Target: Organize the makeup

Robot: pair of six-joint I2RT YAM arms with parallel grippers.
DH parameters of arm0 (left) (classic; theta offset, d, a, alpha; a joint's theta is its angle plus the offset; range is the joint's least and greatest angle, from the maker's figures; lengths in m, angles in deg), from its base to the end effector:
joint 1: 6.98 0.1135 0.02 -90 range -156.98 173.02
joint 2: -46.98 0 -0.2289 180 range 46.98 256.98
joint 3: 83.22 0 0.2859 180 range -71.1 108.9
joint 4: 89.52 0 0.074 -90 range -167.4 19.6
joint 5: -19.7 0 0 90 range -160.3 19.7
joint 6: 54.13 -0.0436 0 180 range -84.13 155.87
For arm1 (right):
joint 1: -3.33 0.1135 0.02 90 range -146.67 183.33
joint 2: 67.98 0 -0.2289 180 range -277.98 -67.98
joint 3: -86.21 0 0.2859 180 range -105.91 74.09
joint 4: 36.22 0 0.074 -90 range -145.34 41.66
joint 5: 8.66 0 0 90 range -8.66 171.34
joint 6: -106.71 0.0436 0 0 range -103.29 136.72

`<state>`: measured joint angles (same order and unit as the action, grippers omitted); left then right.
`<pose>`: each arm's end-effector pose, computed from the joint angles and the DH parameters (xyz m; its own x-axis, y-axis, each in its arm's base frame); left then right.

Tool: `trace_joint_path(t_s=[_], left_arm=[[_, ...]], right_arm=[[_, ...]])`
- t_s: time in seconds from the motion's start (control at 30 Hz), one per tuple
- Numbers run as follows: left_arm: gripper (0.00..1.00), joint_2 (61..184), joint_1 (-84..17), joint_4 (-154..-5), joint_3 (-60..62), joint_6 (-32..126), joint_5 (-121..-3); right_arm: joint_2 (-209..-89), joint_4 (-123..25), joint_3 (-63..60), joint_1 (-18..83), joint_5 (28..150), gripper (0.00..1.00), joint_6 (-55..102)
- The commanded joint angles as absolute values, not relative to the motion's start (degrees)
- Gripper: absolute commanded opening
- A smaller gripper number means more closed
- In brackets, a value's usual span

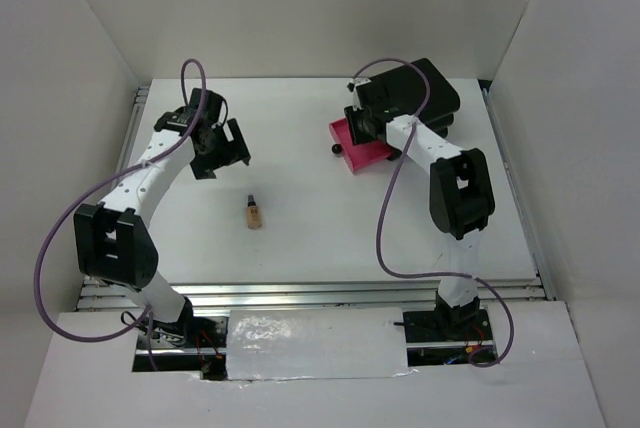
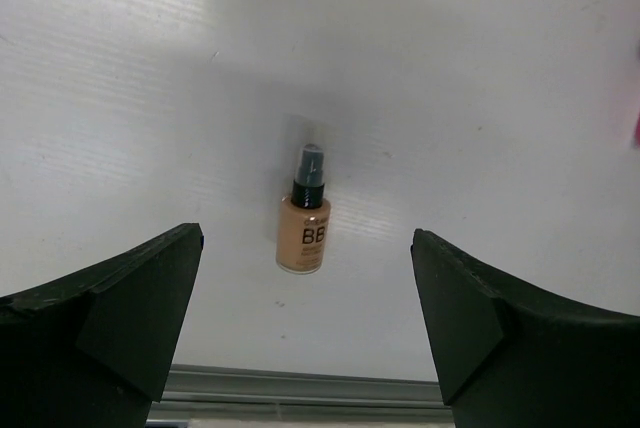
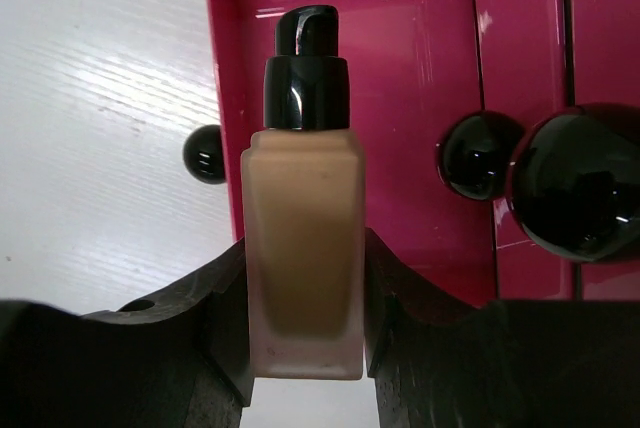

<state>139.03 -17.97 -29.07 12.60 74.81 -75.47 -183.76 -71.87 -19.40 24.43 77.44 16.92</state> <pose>0.3718 -0.0682 0.2629 -0.7268 -0.4965 -0.4746 -0.4057 0.8679 -0.2867 0.4515 0.1711 0.1849 -0.6702 -0.2547 -0.6971 -0.3125 0.9488 -0.0462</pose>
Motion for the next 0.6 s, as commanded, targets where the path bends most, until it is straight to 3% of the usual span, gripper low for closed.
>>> trace_joint_path(t_s=[0.0, 0.27, 0.4, 0.5, 0.57], left_arm=[[0.99, 137.9, -18.0, -29.7, 10.2, 73.0, -74.3], [0.99, 142.9, -19.0, -30.2, 8.9, 71.1, -73.8], [0.99, 145.2, -20.3, -30.9, 8.7, 71.1, -73.2], [0.99, 148.1, -21.0, -31.2, 8.8, 71.4, -72.3], [0.99, 149.5, -21.3, -31.4, 8.4, 71.8, -72.5]], right_arm=[[-184.9, -71.2, -22.2, 24.4, 78.3, 0.13, 15.2], [-188.3, -71.0, -24.4, 24.6, 77.3, 0.18, 16.1], [-189.1, -72.1, -25.7, 24.4, 76.8, 0.39, 16.6], [-189.9, -72.9, -26.4, 24.3, 76.8, 0.44, 16.2], [-190.0, -73.1, -26.5, 24.4, 76.6, 0.52, 16.2]])
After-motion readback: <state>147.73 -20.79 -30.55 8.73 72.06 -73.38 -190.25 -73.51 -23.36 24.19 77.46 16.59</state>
